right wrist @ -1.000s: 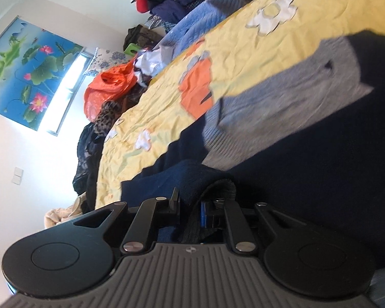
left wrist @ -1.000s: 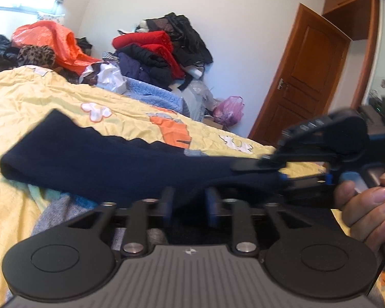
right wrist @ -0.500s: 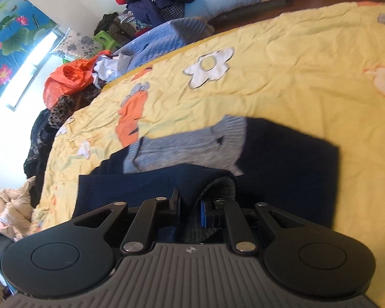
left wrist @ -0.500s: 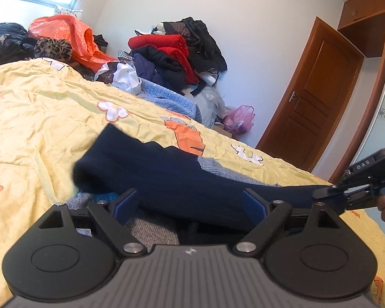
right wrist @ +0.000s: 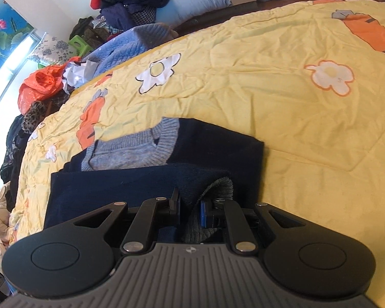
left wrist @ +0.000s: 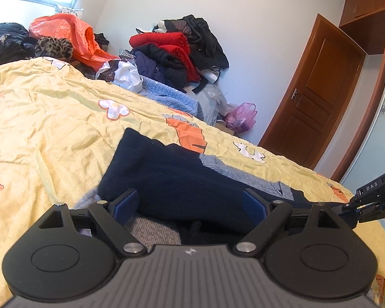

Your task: Fold small clothes

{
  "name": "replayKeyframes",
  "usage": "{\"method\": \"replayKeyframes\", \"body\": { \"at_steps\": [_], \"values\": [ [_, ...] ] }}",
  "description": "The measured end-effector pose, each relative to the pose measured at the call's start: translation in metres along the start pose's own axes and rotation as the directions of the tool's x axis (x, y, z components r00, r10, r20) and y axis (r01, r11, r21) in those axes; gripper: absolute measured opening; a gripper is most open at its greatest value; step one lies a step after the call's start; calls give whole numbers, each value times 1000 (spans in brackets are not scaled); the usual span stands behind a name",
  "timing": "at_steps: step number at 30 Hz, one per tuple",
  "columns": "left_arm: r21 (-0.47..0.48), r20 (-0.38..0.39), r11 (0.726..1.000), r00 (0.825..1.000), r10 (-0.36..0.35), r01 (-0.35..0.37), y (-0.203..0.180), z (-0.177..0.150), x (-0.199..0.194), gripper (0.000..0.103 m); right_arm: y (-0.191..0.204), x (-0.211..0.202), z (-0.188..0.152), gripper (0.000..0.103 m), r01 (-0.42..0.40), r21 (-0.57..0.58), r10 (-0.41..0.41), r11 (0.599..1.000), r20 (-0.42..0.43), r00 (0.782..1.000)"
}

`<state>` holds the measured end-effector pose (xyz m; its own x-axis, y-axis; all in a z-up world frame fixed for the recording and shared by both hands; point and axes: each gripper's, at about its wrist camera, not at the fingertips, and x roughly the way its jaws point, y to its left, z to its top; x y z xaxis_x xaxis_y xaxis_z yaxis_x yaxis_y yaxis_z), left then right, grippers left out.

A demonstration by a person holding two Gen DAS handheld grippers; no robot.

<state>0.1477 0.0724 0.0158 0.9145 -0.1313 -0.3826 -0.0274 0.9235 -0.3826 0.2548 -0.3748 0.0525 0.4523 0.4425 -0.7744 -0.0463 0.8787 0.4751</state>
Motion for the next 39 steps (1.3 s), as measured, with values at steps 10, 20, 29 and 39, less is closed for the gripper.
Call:
{"method": "replayKeyframes", "body": {
  "at_steps": [10, 20, 29, 39],
  "values": [
    [1, -4, 1000, 1000, 2, -2, 0, 0, 1, 88, -10, 15, -14, 22, 33, 23, -33, 999, -1, 999],
    [44, -73, 998, 997, 37, -33, -6, -1, 11, 88, 87, 5, -91, 61, 297, -266, -163, 917, 430, 888],
    [244, -233, 967, 963, 134, -76, -31, -5, 38, 103, 81, 45, -112, 63, 341, -287, -199, 895, 427, 882],
    [324, -248, 940, 949, 195, -109, -42, -9, 45, 103, 77, 21, -156, 64, 373, -230, -238, 899, 460, 856]
  ]
}}
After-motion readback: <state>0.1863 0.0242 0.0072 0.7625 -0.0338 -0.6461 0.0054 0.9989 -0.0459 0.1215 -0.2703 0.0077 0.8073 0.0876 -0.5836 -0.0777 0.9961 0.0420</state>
